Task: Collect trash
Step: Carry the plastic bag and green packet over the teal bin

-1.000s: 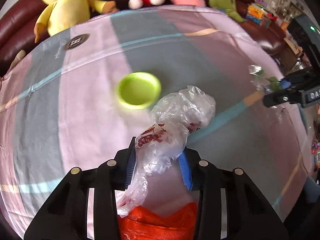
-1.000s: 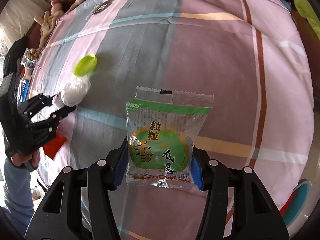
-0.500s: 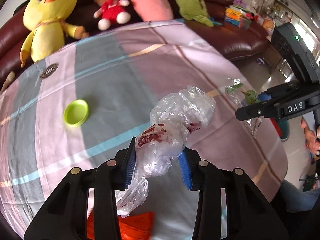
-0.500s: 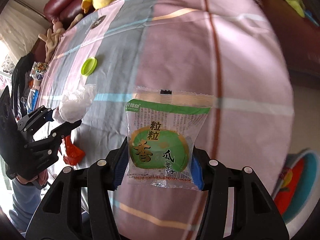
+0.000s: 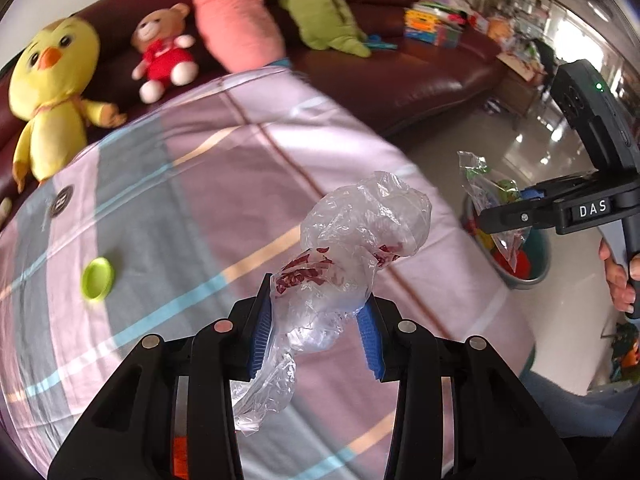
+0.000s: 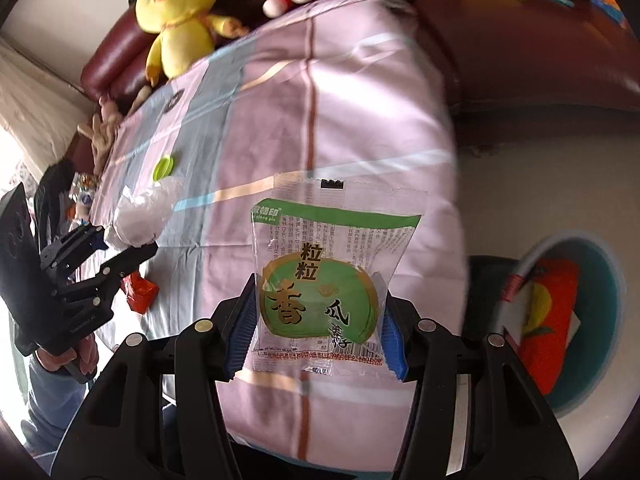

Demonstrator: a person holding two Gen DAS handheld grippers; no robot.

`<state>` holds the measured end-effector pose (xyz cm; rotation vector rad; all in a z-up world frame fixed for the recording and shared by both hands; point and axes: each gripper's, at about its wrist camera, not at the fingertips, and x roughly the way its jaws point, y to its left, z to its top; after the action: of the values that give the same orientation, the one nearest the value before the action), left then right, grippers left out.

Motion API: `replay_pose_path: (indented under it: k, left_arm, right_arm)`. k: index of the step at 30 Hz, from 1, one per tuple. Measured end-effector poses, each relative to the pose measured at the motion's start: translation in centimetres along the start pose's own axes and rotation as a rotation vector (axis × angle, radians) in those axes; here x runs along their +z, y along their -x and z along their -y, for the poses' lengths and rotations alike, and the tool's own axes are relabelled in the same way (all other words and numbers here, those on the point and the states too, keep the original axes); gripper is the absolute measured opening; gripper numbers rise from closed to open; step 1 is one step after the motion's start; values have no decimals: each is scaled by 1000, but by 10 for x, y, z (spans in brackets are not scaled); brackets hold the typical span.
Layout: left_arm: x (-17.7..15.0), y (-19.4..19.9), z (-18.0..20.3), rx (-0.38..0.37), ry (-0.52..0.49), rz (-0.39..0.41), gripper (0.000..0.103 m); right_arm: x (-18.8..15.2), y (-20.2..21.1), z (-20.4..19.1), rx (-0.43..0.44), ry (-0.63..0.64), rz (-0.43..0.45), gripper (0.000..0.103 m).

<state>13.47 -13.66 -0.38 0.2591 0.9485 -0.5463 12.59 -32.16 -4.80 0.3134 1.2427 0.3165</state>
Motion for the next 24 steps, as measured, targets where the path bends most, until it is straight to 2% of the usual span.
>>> replay_pose_path:
  k: [10,24]
  left_arm:
    - [17,-22,85,-75,-70,-20,40]
    - [29,-56,177,-173,-132,-69,40]
  right_arm:
    - [-37,50,67,-10,-89,96,52]
    - [-89,93,156,-27,-229,176,53]
